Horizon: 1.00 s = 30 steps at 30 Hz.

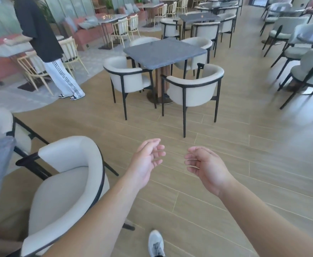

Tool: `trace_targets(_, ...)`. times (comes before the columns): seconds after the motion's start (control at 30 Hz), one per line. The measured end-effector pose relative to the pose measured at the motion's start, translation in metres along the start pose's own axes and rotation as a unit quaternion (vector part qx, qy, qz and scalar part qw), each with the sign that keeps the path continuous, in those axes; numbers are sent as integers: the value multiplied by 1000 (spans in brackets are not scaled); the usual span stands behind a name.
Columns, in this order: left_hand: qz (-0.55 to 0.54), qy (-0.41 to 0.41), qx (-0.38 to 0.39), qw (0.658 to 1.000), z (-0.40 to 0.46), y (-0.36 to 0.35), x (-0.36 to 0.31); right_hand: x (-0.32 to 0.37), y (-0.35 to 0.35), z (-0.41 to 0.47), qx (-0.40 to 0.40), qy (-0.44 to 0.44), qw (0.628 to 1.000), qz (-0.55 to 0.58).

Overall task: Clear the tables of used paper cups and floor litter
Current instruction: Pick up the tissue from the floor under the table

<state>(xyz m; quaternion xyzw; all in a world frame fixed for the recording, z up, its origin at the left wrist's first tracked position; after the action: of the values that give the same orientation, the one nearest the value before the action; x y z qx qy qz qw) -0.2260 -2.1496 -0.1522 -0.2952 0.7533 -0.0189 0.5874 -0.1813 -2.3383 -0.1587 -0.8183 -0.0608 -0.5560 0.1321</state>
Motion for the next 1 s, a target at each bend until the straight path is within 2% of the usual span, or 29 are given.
trace_targets(0.27, -34, 2, -51, 998, 118, 50, -30, 26, -70, 119, 40, -7, 998, -41)
trace_targets(0.57, -50, -16, -62, 997, 259, 103, -126, 89, -171, 265, 60, 6, 997, -49)
trace_targets(0.77, -75, -52, -99, 991, 304, 162, -177, 103, -243, 324, 102, -6, 992, -69)
trace_targets(1.0, -106, -70, -166, 978, 340, 226, -199, 111, -316, 383, 178, -13, 980, -86)
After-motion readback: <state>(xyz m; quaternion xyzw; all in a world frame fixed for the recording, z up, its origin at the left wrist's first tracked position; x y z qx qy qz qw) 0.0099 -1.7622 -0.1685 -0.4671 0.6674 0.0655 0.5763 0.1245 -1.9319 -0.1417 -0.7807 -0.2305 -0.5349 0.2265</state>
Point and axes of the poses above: each hand's wrist, its own z-axis towards the middle knuckle, its own y-axis out of the back of the hand, x = y × z, the point moved 6 cm from there along z, towards the middle knuckle, and after that the axes turned 8 degrees about -z, right-handed, at the moved point
